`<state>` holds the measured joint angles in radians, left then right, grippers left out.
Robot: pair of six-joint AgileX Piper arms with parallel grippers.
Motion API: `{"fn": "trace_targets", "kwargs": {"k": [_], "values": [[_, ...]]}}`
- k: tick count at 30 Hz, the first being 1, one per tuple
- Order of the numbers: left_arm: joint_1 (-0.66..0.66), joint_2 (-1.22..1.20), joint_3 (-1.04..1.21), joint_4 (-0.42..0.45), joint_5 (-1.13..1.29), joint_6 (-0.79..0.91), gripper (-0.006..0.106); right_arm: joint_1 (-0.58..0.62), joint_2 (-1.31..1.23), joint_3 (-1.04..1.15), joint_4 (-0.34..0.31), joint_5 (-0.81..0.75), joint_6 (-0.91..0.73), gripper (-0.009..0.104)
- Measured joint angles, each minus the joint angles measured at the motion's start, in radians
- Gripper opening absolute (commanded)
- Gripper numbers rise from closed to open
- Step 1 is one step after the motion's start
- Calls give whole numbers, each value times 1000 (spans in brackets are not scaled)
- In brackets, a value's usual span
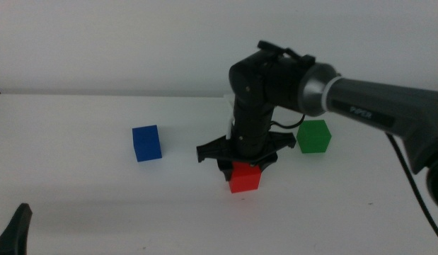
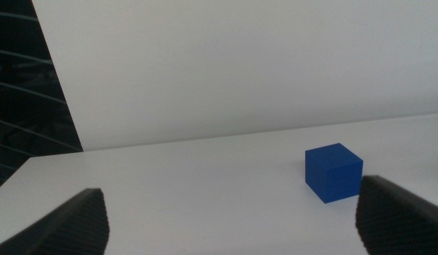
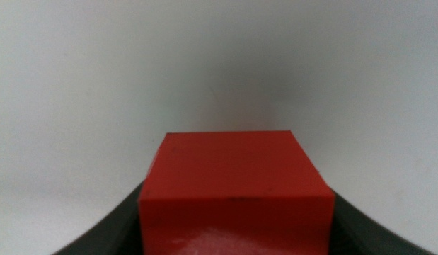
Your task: Stack red cubes first, then green, then blue cubes in a specific spot.
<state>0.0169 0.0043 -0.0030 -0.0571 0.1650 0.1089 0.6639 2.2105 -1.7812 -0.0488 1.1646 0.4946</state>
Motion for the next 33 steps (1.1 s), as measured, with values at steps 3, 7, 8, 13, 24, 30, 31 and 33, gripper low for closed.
{"fn": "trace_targets", "kwargs": {"k": [3, 7, 8, 13, 24, 30, 31, 33], "values": [[0, 0, 0, 0, 0, 0, 94, 5, 19, 0, 2, 10, 17, 10], [0, 0, 0, 0, 0, 0, 94, 5, 26, 0, -11, 13, 40, 10], [0, 0, 0, 0, 0, 0, 94, 5, 26, 0, -14, 13, 44, 10], [0, 0, 0, 0, 0, 0, 94, 5, 41, 0, -17, -4, 49, 10], [0, 0, 0, 0, 0, 0, 94, 5, 57, -7, -14, -13, 61, 52], [0, 0, 0, 0, 0, 0, 94, 5, 66, -44, 43, -6, 44, 93], [0, 0, 0, 0, 0, 0, 94, 5, 66, -58, 49, 3, 37, 93], [0, 0, 0, 0, 0, 0, 94, 5, 58, -96, 49, 30, 21, 93]]}}
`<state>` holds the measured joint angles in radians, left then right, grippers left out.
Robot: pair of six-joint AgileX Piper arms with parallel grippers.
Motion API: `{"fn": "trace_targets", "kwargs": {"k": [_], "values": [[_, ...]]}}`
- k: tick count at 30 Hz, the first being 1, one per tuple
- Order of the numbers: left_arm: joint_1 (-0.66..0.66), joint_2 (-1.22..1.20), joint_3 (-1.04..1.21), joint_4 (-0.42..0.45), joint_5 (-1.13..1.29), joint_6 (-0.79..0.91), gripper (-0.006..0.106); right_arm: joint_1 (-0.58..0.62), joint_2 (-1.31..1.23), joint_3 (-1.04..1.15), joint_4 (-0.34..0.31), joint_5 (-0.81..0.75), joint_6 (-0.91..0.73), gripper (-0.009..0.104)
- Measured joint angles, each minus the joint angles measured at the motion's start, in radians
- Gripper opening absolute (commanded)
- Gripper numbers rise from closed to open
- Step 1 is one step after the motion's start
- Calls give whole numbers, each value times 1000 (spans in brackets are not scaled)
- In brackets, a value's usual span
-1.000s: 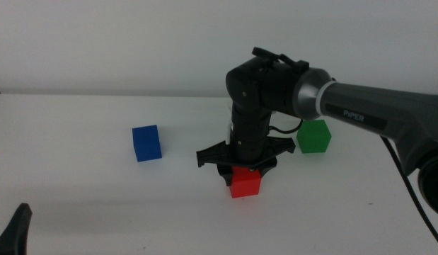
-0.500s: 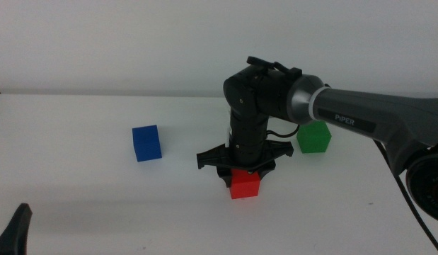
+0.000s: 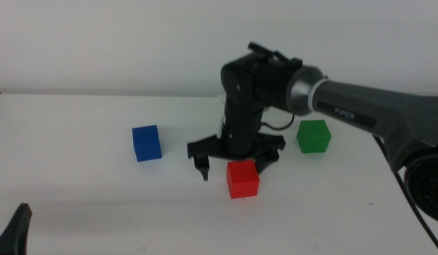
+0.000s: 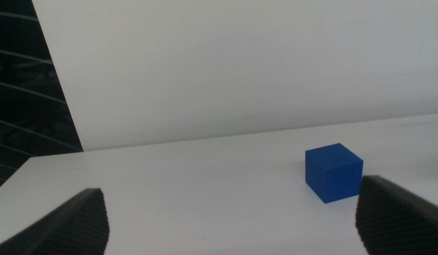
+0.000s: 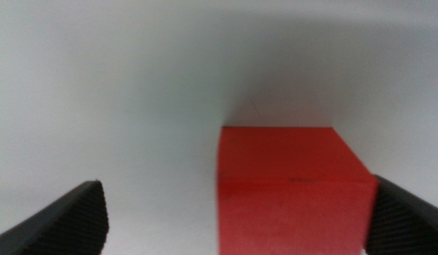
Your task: Stack red cubes first, then green, then blue cubes in a specific spot.
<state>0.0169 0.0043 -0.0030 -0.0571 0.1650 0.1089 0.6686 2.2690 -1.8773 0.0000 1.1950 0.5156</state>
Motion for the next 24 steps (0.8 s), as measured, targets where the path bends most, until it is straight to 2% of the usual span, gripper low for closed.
{"fn": "trace_targets", "kwargs": {"k": [3, 5, 9, 14, 17, 24], "values": [[0, 0, 0, 0, 0, 0, 94, -16, -37, -73, 0, 15, -49, 93], [0, 0, 0, 0, 0, 0, 94, -47, -82, -125, -22, 15, -101, 93], [0, 0, 0, 0, 0, 0, 94, -191, -180, -159, -48, 13, -207, 93], [0, 0, 0, 0, 0, 0, 94, -409, -255, -17, -52, 15, -259, 93], [0, 0, 0, 0, 0, 0, 94, -497, -261, 86, -66, 24, -267, 93], [0, 0, 0, 0, 0, 0, 94, -483, -176, 98, -74, 32, -273, 93]]}}
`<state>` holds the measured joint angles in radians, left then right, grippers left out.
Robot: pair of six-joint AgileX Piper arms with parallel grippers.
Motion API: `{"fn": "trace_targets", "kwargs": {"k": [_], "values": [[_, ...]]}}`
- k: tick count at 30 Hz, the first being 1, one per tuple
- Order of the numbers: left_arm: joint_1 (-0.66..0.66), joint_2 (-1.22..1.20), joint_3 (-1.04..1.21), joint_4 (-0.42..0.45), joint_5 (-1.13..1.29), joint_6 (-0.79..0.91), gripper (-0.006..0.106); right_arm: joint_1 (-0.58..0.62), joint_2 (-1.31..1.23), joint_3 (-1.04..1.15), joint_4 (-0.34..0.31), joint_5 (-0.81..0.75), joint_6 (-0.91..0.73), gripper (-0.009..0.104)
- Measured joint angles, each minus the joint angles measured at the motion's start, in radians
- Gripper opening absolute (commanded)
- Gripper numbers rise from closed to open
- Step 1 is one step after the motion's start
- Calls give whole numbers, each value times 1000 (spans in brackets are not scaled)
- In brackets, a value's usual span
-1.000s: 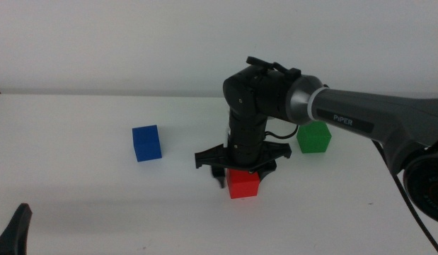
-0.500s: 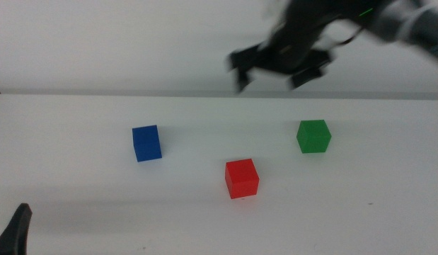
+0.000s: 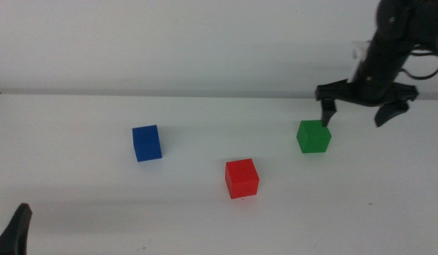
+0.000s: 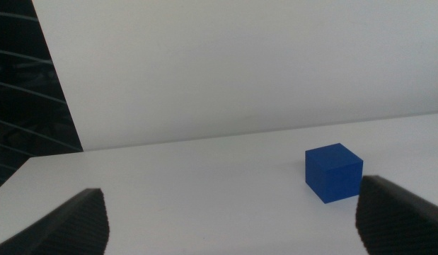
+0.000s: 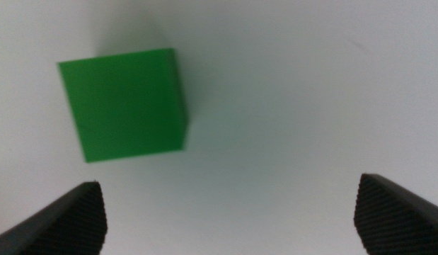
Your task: Stack red cubes first, then green, then blue cubes in a specific spot.
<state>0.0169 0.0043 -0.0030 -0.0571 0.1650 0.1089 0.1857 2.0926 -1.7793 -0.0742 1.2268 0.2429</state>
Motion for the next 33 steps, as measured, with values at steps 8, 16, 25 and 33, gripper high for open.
{"fn": "trace_targets", "kwargs": {"k": [8, 16, 25, 33], "values": [[0, 0, 0, 0, 0, 0, 94, 74, 87, -51, -38, -10, -10, 93], [0, 0, 0, 0, 0, 0, 94, 75, 130, -52, -38, -88, -6, 93], [0, 0, 0, 0, 0, 0, 94, 75, 194, -52, -33, -134, -4, 51], [0, 0, 0, 0, 0, 0, 94, 95, 124, -48, -53, -145, 28, 14]]}}
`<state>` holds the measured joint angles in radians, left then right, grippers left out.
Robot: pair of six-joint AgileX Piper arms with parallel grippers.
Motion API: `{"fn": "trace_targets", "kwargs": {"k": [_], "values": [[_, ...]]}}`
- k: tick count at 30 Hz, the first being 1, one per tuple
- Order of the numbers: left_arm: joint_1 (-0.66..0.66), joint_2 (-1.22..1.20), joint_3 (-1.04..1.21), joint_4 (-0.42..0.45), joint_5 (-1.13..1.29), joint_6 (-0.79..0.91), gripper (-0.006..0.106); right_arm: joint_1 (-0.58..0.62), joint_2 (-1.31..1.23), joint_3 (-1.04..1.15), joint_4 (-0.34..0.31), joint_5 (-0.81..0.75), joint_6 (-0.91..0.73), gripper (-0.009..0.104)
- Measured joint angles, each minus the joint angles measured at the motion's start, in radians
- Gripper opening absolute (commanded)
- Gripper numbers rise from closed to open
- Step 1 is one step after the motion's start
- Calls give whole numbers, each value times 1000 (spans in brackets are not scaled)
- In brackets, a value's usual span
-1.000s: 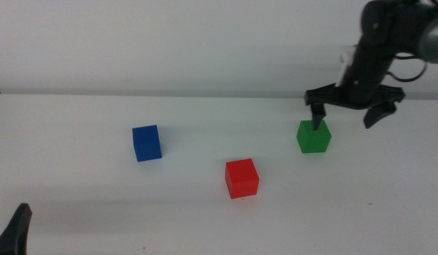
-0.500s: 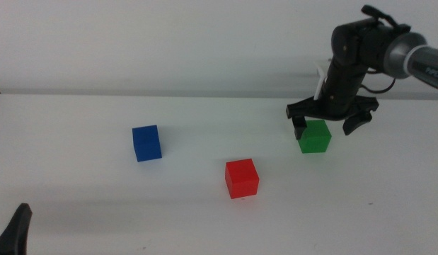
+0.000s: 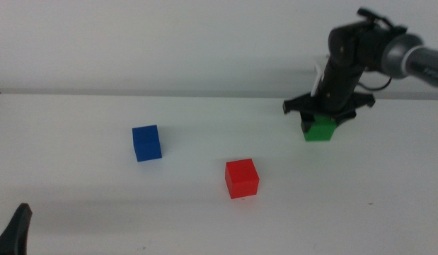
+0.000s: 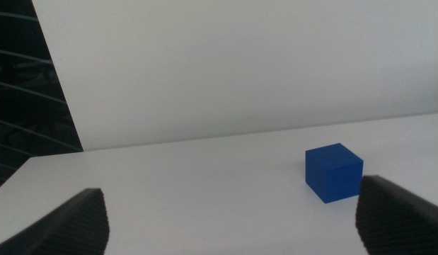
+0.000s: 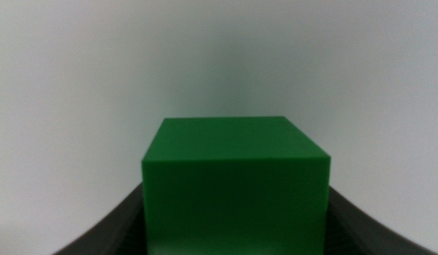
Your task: Stack red cubes first, then green, then blue cubes in a specific spot.
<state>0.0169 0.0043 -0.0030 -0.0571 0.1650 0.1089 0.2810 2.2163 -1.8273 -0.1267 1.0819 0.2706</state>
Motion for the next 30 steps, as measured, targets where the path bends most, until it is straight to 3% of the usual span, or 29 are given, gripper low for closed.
{"fn": "trace_targets", "kwargs": {"k": [8, 16, 30], "values": [[0, 0, 0, 0, 0, 0, 94, 207, -296, 199, -22, -12, 246, 14], [0, 0, 0, 0, 0, 0, 94, 433, -299, 225, -77, 19, 467, 14], [0, 0, 0, 0, 0, 0, 94, 465, -224, 225, -113, -3, 509, 14]]}}
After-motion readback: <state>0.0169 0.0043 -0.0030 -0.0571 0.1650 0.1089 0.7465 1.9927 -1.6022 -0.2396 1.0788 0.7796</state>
